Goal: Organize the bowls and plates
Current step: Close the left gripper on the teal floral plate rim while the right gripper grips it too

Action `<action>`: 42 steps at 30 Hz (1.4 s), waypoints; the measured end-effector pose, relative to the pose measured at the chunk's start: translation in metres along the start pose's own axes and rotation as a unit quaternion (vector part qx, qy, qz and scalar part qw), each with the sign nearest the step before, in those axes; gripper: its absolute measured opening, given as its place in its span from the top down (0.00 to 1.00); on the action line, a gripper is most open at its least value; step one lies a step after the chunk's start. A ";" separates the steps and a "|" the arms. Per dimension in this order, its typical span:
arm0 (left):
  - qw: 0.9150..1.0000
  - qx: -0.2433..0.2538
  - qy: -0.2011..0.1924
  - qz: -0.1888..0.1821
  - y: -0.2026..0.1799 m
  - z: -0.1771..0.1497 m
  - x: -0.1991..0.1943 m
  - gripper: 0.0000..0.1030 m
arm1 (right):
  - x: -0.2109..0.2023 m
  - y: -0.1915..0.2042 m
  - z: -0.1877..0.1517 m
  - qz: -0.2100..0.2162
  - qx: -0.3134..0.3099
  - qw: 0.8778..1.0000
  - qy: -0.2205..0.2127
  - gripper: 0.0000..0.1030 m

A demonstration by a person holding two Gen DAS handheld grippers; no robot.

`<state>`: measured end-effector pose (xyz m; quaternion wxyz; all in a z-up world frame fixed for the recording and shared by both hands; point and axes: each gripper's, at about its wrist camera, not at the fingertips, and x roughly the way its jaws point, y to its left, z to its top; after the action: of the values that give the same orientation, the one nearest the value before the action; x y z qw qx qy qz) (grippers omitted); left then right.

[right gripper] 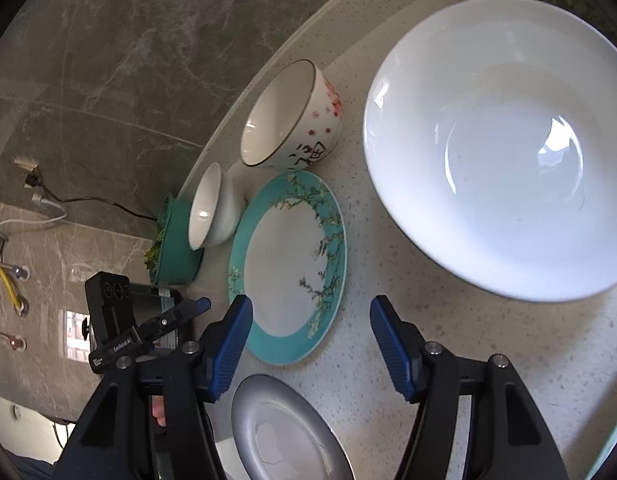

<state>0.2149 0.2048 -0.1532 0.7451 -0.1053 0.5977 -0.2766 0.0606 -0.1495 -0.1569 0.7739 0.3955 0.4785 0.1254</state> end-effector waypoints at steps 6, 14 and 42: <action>1.000 0.009 0.021 -0.010 0.006 0.007 0.020 0.22 | 0.020 -0.005 0.013 -0.003 0.014 1.000 0.005 0.37; 0.999 0.010 0.032 -0.003 0.000 0.013 0.037 0.24 | 0.026 -0.018 0.020 0.006 0.029 0.999 0.013 0.38; 0.998 0.036 0.041 -0.001 -0.009 0.027 0.052 0.53 | 0.046 -0.014 0.025 0.027 0.033 0.998 0.035 0.58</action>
<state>0.2451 0.1649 -0.1848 0.7230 -0.0672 0.6173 -0.3030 0.1028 -0.1447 -0.1906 0.7395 0.4285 0.4987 0.1442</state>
